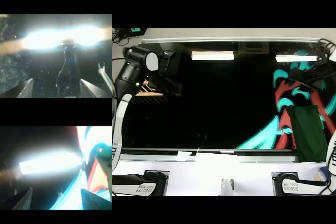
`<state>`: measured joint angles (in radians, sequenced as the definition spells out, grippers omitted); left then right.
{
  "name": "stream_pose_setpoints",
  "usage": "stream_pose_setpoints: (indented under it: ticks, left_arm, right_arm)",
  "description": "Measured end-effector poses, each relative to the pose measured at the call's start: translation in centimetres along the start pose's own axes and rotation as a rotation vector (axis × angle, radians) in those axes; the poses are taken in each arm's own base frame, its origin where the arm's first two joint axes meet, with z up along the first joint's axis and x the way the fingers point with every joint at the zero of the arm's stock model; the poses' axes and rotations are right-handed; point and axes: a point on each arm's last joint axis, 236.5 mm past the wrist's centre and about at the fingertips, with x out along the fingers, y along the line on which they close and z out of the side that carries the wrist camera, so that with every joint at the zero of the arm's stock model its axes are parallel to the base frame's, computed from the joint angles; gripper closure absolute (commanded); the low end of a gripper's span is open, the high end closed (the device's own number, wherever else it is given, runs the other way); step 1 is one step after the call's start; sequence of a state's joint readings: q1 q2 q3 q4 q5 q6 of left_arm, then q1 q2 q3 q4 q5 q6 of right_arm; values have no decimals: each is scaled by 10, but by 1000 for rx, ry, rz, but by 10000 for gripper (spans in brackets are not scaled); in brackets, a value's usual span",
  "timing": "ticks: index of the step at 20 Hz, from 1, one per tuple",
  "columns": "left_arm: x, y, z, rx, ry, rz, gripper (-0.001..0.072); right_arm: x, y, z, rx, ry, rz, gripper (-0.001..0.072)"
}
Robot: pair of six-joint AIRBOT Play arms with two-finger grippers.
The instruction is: Fold the shirts.
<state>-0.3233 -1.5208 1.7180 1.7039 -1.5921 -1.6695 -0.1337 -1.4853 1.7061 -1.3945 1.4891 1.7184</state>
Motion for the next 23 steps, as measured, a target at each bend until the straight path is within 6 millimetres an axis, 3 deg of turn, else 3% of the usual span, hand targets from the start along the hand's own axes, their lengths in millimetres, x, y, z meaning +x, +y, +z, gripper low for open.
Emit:
stream_pose_setpoints:
  ticks: [7, 23]
  left_arm:
    - [17, 7, -5, -26, 59, 16, 2]
    - [24, 6, -10, -61, 96, 20, 2]
  right_arm:
    - [11, 7, -20, -15, 96, -19, 71]
    - [12, 7, -23, -15, 111, -22, 71]
